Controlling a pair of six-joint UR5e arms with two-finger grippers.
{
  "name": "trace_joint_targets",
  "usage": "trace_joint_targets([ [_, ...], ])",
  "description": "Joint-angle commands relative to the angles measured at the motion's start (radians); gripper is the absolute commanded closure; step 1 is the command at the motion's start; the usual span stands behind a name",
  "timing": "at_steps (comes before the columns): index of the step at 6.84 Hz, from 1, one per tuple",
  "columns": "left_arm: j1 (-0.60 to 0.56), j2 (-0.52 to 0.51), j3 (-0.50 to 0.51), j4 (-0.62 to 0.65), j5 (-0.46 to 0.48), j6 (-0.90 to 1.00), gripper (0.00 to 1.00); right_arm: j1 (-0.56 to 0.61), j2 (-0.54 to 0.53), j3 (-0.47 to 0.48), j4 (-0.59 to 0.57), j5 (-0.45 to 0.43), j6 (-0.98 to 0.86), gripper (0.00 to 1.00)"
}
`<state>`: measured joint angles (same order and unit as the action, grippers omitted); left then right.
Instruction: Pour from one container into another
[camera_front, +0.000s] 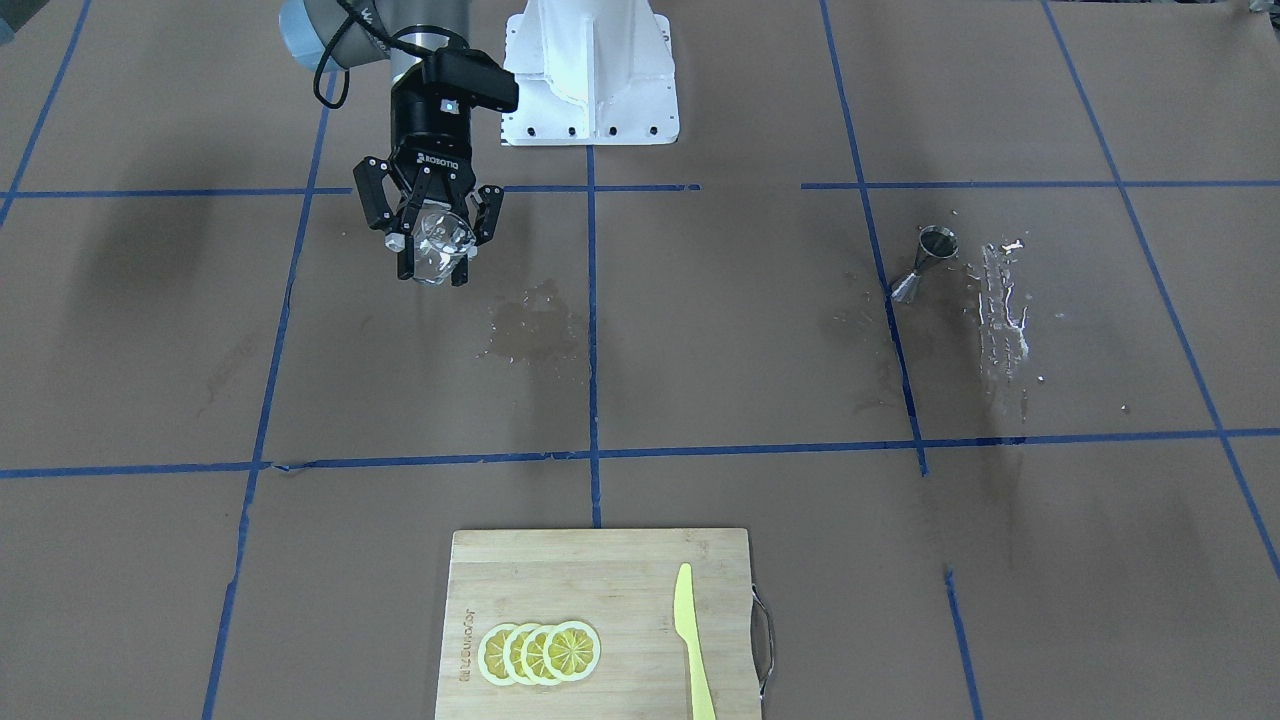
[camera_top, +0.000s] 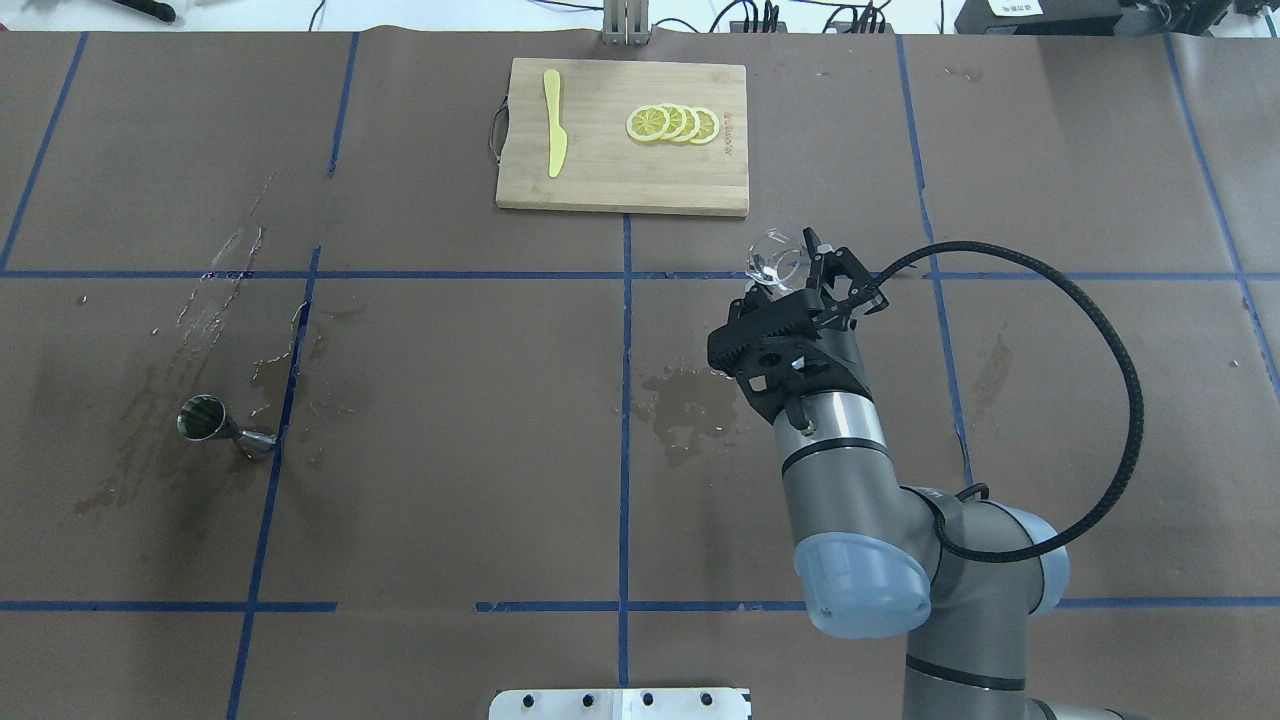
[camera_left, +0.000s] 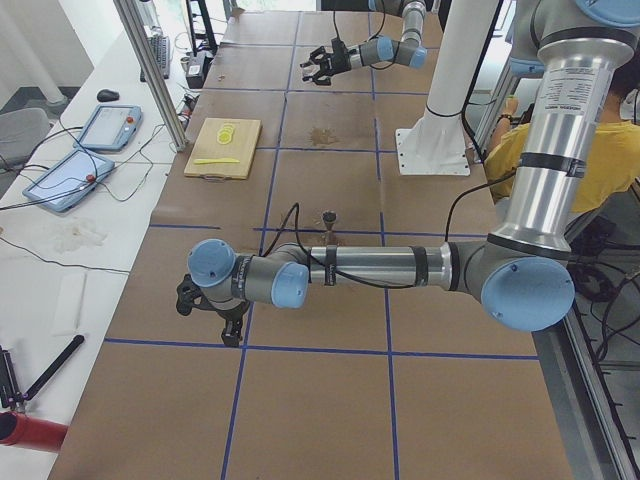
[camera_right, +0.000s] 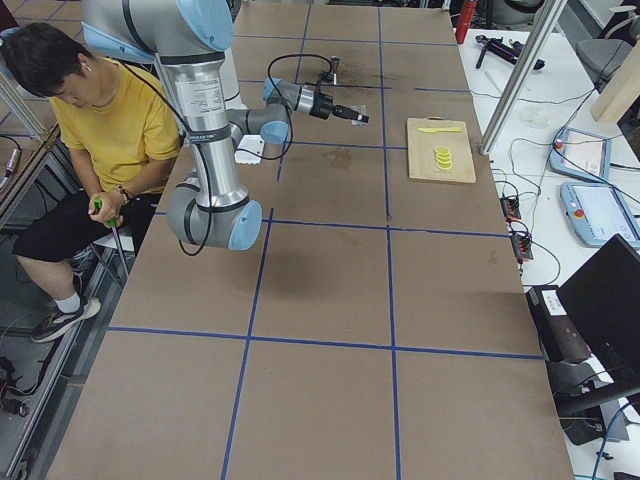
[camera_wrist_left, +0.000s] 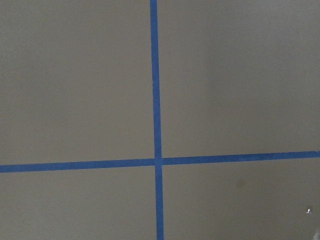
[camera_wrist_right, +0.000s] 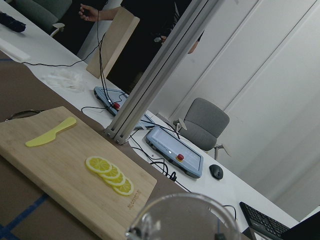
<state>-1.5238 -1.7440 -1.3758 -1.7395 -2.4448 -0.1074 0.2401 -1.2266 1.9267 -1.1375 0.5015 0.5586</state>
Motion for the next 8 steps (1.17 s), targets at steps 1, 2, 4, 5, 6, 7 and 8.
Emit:
trace_joint_targets([
  [1, 0.001, 0.014, -0.02, 0.0, 0.003, -0.005, 0.0, 0.018, -0.1, 0.001, 0.163, 0.017, -0.006, 1.0],
  [2, -0.001, 0.059, -0.06, 0.0, 0.003, -0.005, 0.0, 0.022, -0.131, 0.001, 0.214, 0.019, -0.003, 1.0],
  [4, -0.003, 0.126, -0.117, -0.002, 0.004, -0.003, 0.0, 0.027, -0.175, -0.002, 0.27, 0.017, 0.017, 1.0],
  [5, -0.001, 0.126, -0.115, 0.0, 0.004, -0.003, 0.0, 0.027, -0.229, -0.003, 0.318, 0.012, 0.026, 1.0],
  [6, -0.001, 0.126, -0.117, 0.0, 0.003, -0.003, 0.0, 0.031, -0.278, -0.003, 0.344, 0.009, 0.067, 1.0],
  [7, -0.001, 0.124, -0.118, 0.0, 0.003, -0.005, 0.0, 0.039, -0.296, -0.005, 0.351, 0.009, 0.123, 1.0],
  [8, 0.001, 0.124, -0.118, -0.002, 0.003, -0.005, 0.0, 0.039, -0.306, -0.008, 0.354, 0.015, 0.232, 1.0],
])
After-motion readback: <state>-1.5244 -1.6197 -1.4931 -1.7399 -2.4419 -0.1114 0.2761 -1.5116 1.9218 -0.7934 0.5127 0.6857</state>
